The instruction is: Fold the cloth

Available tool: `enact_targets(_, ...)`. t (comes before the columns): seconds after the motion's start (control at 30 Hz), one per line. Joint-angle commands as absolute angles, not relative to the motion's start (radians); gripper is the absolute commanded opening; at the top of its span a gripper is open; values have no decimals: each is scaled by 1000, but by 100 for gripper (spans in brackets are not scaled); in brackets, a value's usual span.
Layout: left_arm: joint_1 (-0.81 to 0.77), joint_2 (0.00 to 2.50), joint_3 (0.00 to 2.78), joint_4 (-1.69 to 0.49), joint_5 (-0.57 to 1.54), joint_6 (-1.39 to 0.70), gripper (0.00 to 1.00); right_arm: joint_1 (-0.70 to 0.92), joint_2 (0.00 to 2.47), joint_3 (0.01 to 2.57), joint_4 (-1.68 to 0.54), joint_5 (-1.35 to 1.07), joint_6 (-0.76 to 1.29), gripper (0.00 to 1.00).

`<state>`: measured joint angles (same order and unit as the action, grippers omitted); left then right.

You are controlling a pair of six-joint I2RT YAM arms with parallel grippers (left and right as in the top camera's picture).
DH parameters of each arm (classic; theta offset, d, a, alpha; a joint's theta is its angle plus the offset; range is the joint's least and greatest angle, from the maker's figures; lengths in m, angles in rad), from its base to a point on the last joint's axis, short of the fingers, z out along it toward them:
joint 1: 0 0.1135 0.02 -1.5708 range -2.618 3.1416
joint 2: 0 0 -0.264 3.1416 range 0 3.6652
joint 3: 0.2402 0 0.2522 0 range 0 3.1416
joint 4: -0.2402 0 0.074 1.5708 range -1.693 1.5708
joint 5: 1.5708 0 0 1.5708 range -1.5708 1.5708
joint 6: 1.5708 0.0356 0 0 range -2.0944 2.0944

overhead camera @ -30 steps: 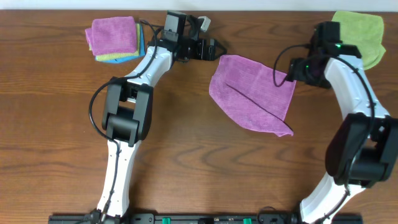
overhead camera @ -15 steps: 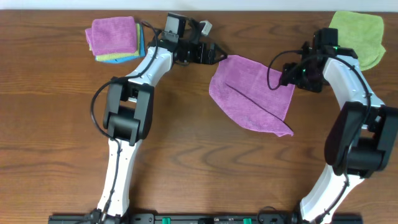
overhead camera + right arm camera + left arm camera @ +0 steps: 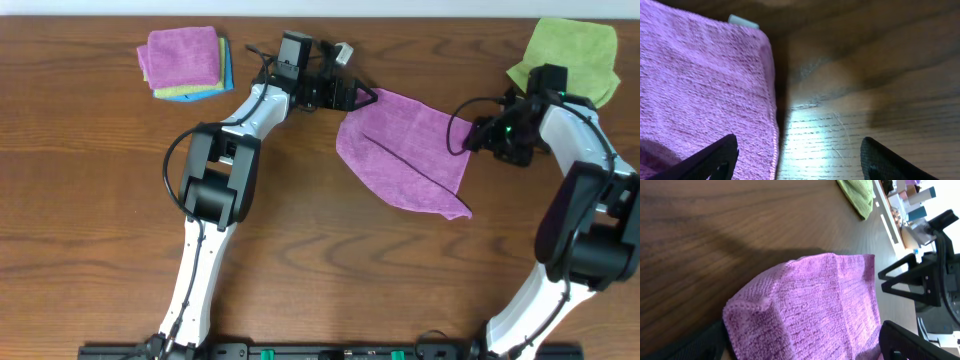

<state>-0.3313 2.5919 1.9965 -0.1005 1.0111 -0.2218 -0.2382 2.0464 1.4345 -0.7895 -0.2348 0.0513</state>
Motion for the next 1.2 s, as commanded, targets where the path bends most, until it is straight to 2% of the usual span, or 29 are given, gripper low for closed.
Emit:
enact_targets(0.0,-325,2624,2008,-88,984,-234,98,-242,2048,1401,-774,-282,24,79)
enact_targets(0.2,-331,2628,2008,-107,984,-233,100,-241,2048,1358,-704,-330,21,73)
enact_targets(0.23,-332,2628,2008,-108,985,-233,94,-241,2048,1354,-694,-330,21,74)
enact_targets(0.37,-336,2627,2008,-127,984,-233,84,-241,2048,1352,-651,-353,22,72)
enact_targets(0.53,-336,2628,2008,-145,984,-233,82,-241,2048,1352,-577,-425,48,69)
enact_targets(0.6,-336,2628,2008,-145,983,-233,82,-237,2048,1352,-558,-432,56,66)
enact_targets(0.7,-336,2627,2008,-154,960,-233,81,-226,2057,1351,-538,-439,65,51)
enact_targets(0.8,-336,2628,2008,-160,957,-233,78,-215,2080,1351,-524,-449,84,49)
enact_targets(0.87,-336,2628,2008,-161,957,-233,74,-208,2100,1351,-516,-454,100,43)
enact_targets(0.97,-336,2628,2008,-165,947,-233,62,-197,2127,1351,-509,-469,108,34)
enact_targets(1.03,-336,2628,2008,-176,929,-233,50,-192,2131,1351,-509,-476,108,24)
enact_targets(1.1,-336,2628,2008,-184,916,-241,21,-185,2131,1352,-504,-476,108,6)
enact_targets(1.13,-336,2628,2008,-183,904,-261,16,-184,2131,1352,-505,-476,108,2)
enact_targets(1.17,-336,2628,2008,-182,893,-276,11,-183,2131,1352,-506,-476,109,2)
